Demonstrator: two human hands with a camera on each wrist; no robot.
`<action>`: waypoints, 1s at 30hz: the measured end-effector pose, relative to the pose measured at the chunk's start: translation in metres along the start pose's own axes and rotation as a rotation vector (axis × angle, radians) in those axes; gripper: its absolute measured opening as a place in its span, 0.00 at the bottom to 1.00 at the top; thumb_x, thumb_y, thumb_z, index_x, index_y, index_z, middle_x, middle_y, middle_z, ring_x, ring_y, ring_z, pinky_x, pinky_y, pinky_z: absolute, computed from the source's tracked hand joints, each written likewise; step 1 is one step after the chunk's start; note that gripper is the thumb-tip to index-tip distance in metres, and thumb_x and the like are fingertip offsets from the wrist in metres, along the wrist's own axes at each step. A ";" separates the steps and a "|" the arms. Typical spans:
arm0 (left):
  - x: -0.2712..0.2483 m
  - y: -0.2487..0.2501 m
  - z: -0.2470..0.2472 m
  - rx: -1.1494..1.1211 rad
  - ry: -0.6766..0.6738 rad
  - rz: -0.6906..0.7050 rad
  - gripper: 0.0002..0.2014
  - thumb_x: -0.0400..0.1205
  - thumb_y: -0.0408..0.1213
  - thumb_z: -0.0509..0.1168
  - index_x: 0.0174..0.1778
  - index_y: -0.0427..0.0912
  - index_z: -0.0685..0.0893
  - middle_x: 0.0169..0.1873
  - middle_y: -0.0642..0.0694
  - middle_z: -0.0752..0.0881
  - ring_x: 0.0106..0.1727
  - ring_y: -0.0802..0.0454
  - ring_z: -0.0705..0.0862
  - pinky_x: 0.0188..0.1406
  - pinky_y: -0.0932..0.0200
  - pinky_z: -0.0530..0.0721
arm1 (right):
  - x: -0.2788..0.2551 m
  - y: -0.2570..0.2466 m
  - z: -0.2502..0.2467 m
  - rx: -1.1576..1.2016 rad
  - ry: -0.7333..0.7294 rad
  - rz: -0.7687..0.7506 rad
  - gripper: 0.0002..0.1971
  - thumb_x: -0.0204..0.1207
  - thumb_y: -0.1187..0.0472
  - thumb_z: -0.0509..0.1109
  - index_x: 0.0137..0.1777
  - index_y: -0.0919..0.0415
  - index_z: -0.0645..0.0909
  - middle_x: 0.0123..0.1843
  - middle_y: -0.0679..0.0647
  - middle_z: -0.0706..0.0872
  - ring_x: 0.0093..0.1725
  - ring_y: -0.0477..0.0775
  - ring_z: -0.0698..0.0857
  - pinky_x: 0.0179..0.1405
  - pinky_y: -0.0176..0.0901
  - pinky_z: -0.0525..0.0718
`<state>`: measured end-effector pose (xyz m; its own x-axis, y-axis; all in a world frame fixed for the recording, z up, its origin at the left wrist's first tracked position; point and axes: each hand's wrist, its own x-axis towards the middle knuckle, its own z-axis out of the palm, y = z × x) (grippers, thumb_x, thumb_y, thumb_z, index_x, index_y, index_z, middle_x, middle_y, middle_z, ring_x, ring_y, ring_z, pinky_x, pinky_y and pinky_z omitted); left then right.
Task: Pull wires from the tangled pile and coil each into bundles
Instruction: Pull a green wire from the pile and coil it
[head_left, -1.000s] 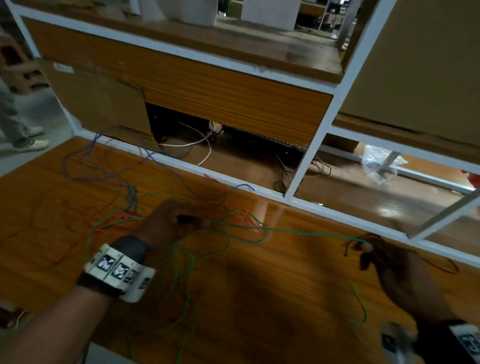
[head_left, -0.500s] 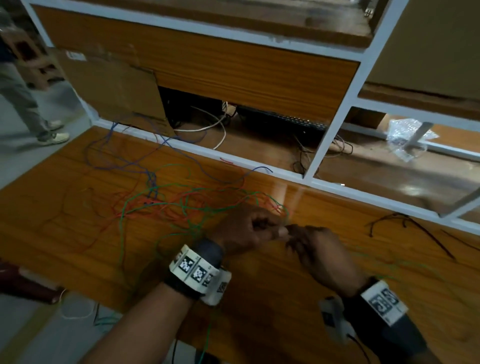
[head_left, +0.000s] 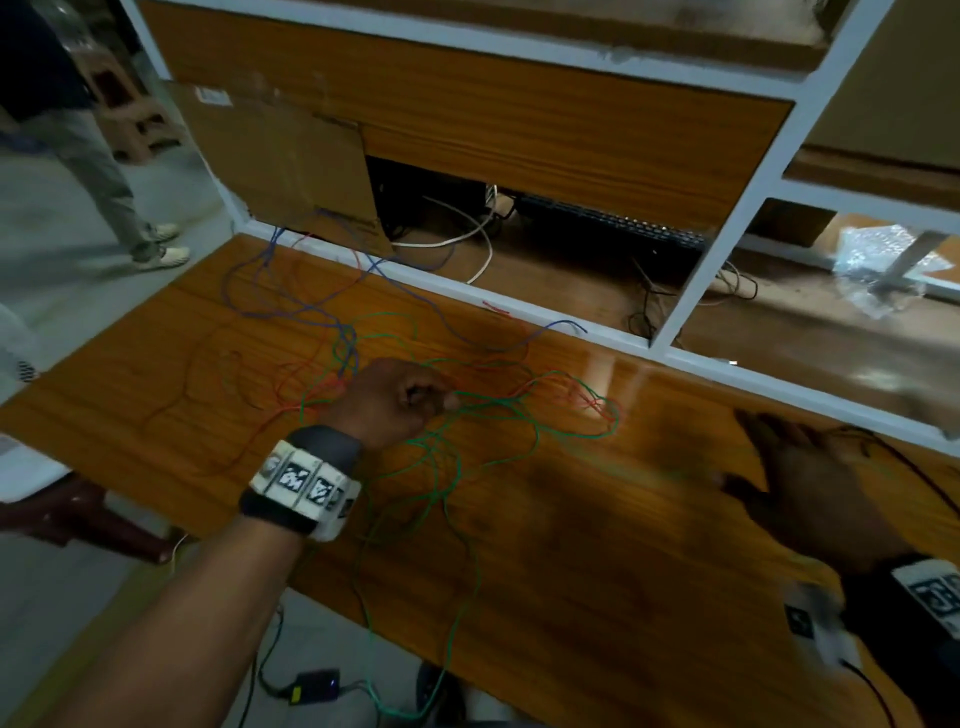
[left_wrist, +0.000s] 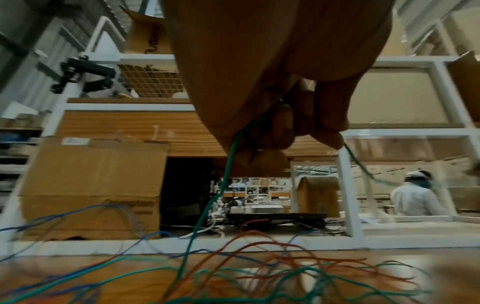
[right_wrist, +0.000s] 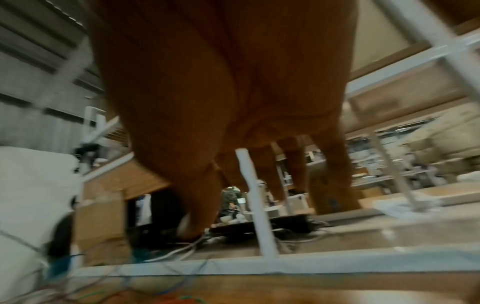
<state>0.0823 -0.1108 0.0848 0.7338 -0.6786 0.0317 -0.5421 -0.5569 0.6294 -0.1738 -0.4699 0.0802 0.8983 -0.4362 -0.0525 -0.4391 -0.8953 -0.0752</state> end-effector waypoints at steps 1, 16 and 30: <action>0.002 0.010 0.006 0.089 -0.037 0.061 0.15 0.77 0.54 0.68 0.44 0.48 0.93 0.33 0.49 0.89 0.36 0.54 0.85 0.35 0.56 0.79 | 0.001 -0.018 -0.001 -0.057 -0.014 -0.022 0.43 0.78 0.35 0.72 0.88 0.52 0.64 0.85 0.63 0.72 0.80 0.72 0.72 0.73 0.71 0.76; -0.003 -0.005 0.000 -0.170 0.031 -0.007 0.07 0.81 0.42 0.74 0.51 0.45 0.93 0.42 0.52 0.92 0.38 0.74 0.84 0.39 0.69 0.79 | 0.030 -0.083 -0.018 0.486 0.263 -0.282 0.17 0.83 0.69 0.72 0.45 0.42 0.87 0.36 0.39 0.89 0.35 0.30 0.85 0.33 0.33 0.77; 0.009 0.050 0.051 -0.111 -0.074 0.195 0.06 0.82 0.43 0.72 0.51 0.47 0.91 0.42 0.51 0.91 0.42 0.59 0.84 0.36 0.70 0.74 | 0.030 -0.152 0.006 0.441 0.036 -0.488 0.18 0.73 0.62 0.63 0.58 0.47 0.88 0.45 0.44 0.91 0.44 0.52 0.90 0.40 0.57 0.87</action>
<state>0.0410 -0.1687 0.0767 0.5853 -0.8038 0.1065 -0.6191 -0.3583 0.6988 -0.0802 -0.3465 0.0840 0.9923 0.0004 0.1239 0.0606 -0.8734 -0.4832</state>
